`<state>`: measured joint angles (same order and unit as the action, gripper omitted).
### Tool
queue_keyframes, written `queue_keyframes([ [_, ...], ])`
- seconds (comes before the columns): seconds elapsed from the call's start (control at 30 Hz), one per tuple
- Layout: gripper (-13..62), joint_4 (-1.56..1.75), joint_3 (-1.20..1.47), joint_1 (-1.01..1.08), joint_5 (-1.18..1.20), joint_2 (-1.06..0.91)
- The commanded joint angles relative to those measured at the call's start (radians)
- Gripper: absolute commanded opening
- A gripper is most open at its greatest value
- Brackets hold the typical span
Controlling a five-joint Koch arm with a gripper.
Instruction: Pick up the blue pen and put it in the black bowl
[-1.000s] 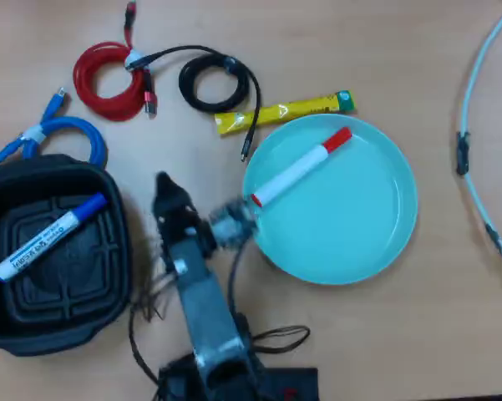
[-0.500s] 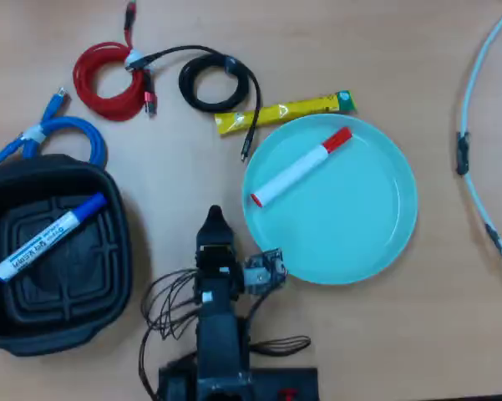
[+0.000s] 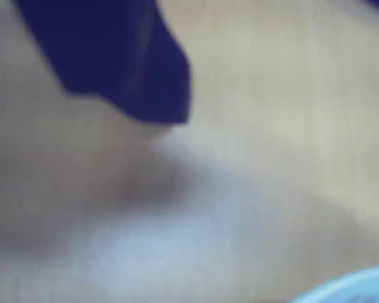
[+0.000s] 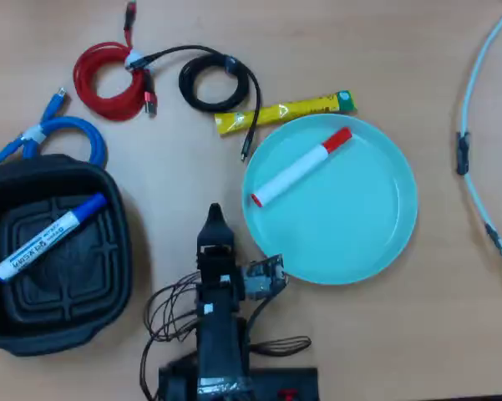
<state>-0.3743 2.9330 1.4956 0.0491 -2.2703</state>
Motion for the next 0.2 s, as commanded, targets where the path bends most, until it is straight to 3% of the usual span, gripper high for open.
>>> queue_keyframes([
  [0.0,57.5,0.023,0.038,0.0,0.0,-0.103],
  [0.17,57.5,0.052,0.052,0.0,-0.002,-0.103],
])
